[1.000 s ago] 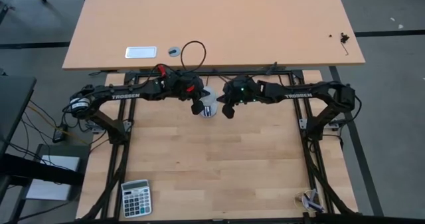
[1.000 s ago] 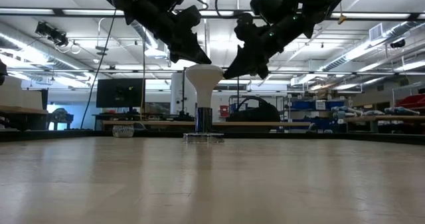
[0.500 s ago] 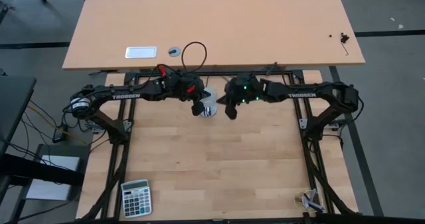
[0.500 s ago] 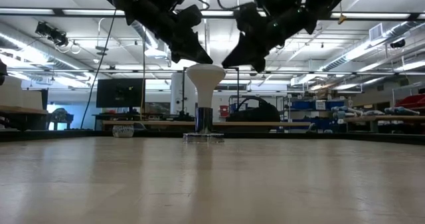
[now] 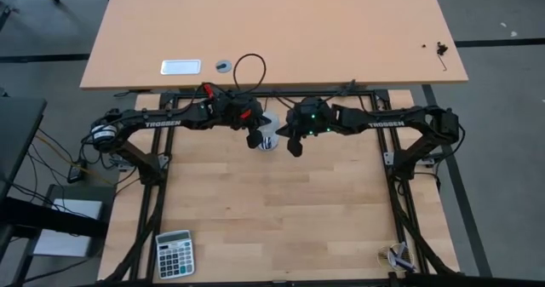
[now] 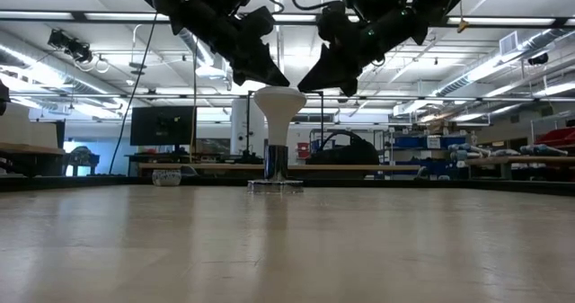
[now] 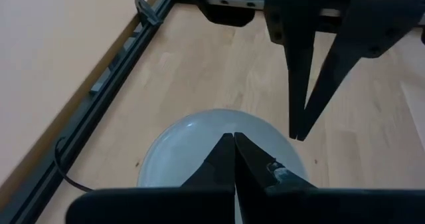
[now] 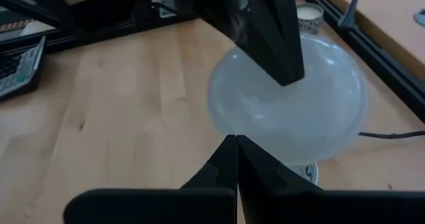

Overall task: Screw lightbulb
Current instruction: Remove the lightbulb from the lamp

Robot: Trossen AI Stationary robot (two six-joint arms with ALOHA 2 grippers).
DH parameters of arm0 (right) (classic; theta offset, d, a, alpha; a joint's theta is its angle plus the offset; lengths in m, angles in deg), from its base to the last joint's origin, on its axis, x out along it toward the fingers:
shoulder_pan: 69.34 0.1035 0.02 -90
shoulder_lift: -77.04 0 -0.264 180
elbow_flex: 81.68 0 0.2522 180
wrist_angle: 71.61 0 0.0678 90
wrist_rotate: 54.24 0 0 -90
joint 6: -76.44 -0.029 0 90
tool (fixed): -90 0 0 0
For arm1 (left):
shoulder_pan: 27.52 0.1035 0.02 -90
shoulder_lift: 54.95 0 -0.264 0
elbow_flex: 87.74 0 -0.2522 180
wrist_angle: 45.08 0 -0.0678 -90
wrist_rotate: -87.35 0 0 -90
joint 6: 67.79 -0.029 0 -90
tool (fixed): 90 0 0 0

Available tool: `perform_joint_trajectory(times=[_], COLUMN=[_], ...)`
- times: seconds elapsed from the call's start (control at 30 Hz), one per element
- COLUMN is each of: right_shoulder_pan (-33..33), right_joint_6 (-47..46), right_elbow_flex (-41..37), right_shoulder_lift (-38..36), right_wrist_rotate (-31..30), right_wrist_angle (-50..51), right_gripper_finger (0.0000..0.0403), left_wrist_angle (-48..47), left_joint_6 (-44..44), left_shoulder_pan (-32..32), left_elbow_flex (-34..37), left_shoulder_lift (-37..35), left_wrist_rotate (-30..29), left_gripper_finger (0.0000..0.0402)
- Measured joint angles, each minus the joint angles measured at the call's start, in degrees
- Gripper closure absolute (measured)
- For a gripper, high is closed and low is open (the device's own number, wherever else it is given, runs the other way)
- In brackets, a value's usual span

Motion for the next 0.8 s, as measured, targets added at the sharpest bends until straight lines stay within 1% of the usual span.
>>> perform_joint_trajectory(times=[0.3,0.57,0.8], right_shoulder_pan=[-1.0,-3.5,-6.1], right_joint_6=[0.2,-0.2,-0.6], right_elbow_flex=[0.0,0.0,0.0], right_shoulder_lift=[0.0,0.0,0.0], right_wrist_rotate=[0.2,0.2,-6.9], right_wrist_angle=[1.2,1.3,1.3], right_gripper_finger=[0.0391,0.0391,0.0391], left_wrist_angle=[0.0,-0.1,0.0], left_joint_6=[0.0,0.2,0.4], left_shoulder_pan=[0.0,0.0,0.0], left_elbow_flex=[0.0,0.0,0.0], left_shoulder_lift=[0.0,0.0,0.0], left_wrist_rotate=[0.0,-0.8,0.2], left_gripper_finger=[0.0402,0.0402,0.0402])
